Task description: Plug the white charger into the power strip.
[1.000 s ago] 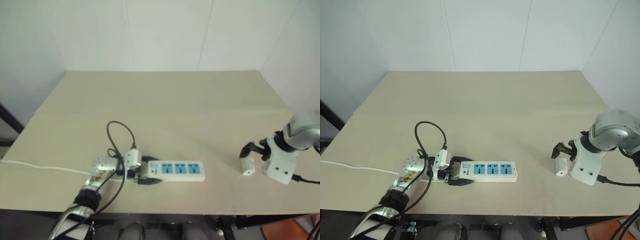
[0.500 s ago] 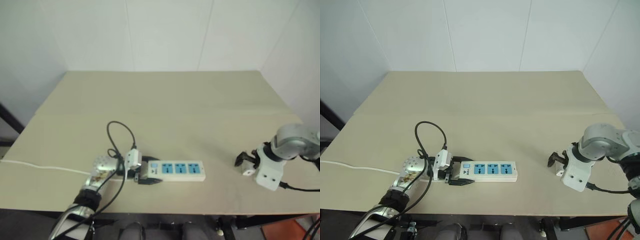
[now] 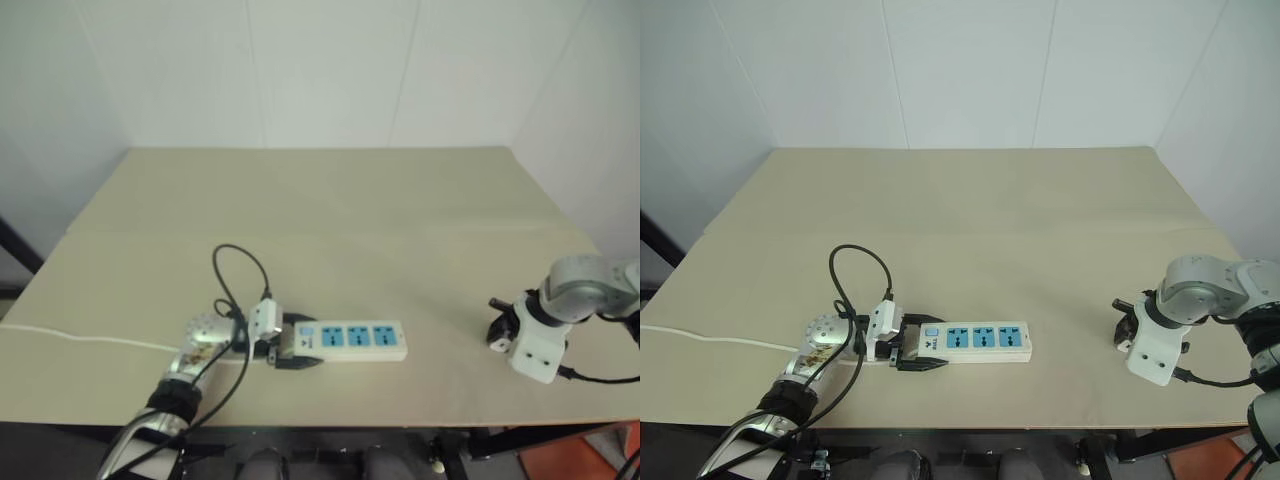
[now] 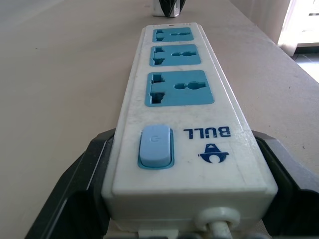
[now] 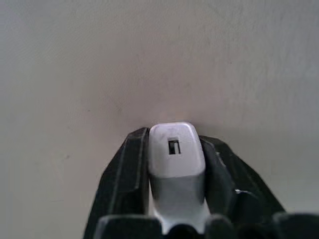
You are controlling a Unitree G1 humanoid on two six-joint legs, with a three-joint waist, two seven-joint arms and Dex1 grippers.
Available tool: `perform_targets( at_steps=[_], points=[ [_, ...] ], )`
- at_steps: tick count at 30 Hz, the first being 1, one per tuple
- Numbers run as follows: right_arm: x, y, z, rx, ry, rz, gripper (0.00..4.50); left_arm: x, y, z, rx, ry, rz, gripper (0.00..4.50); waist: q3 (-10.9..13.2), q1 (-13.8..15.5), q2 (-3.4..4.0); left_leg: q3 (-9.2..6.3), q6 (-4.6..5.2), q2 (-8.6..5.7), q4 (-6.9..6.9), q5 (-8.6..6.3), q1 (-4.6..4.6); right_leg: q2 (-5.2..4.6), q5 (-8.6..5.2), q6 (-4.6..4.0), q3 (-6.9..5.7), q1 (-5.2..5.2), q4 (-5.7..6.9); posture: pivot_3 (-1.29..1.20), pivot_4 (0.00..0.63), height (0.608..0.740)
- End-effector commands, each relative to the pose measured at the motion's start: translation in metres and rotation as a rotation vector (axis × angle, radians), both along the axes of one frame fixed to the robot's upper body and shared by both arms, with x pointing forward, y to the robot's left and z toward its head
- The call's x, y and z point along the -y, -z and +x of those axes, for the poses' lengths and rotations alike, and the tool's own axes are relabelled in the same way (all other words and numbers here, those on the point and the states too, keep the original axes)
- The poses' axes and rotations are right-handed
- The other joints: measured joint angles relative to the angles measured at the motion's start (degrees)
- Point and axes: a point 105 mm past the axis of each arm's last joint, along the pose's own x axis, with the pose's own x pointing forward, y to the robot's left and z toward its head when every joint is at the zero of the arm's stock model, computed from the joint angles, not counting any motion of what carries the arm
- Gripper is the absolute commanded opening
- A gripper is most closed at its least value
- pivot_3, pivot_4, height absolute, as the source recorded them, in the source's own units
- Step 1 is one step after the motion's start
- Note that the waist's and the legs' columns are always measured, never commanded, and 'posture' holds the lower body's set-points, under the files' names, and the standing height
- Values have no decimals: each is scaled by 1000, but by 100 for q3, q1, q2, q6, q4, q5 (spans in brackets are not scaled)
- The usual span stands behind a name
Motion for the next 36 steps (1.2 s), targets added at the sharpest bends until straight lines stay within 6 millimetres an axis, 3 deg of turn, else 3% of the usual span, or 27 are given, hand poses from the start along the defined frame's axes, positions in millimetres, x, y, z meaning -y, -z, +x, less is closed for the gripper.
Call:
perform_targets(
  at_steps=[1, 7, 13, 14, 17, 21, 23, 27, 36],
  points=[
    [-13, 1, 2, 16, -52, 37, 1178, -1, 23, -6, -62, 2, 78, 3336, 0, -5, 0, 0, 0, 0, 0, 0, 4, 0, 0, 0, 0, 4, 0, 0, 150, 740],
    [-25, -15, 13, 93, -25, 143, 1178, -1, 23, -5, -60, 4, 81, 3336, 0, -38, 0, -2, 0, 0, 0, 0, 7, 0, 1, 0, 0, 8, -1, 0, 150, 740],
    [-60, -84, 35, 160, 151, 464, 1178, 0, 24, -6, -63, 11, 81, 3336, 5, -43, 19, 1, 0, -1, 0, 0, 5, -5, 8, -1, 6, 8, -2, 0, 150, 740],
    [-72, -101, 38, 139, 209, 599, 1178, 0, 24, -6, -63, 11, 81, 3336, 5, -32, 19, -1, 2, 0, 0, -1, 4, -4, 8, -1, 4, 7, -5, 0, 150, 740],
    [-104, -146, 32, -46, 309, 974, 1178, 2, 25, -6, -62, 14, 82, 3336, 5, -1, 19, -6, 9, 7, -3, -5, -2, -1, 9, -3, -2, 8, -14, 0, 150, 740],
    [-140, -171, 6, -444, 406, 1342, 1178, 3, 25, -6, -61, 17, 80, 3336, 3, 104, 16, -17, 10, 21, -4, -7, -19, -1, 9, -5, -13, -7, -16, 0, 150, 740],
    [-153, -171, -1, -612, 474, 1462, 1178, 3, 25, -6, -61, 19, 78, 3336, 2, 127, 16, -18, 11, 23, -5, -7, -34, 0, 9, -8, -13, -20, -14, 0, 150, 740],
    [-167, -163, -1, -766, 580, 1622, 1178, 2, 24, -7, -63, 24, 77, 3336, 1, 129, 19, -15, 11, 18, -3, -7, -58, 5, 12, -9, -12, -44, -13, 0, 150, 740],
    [-196, -107, -4, -801, 660, 1665, 1178, 2, 23, -6, -66, 33, 78, 3336, -1, 127, 19, -11, 11, 15, -1, -7, -90, 13, 13, 6, -16, -76, -10, 0, 150, 740]
  ],
)
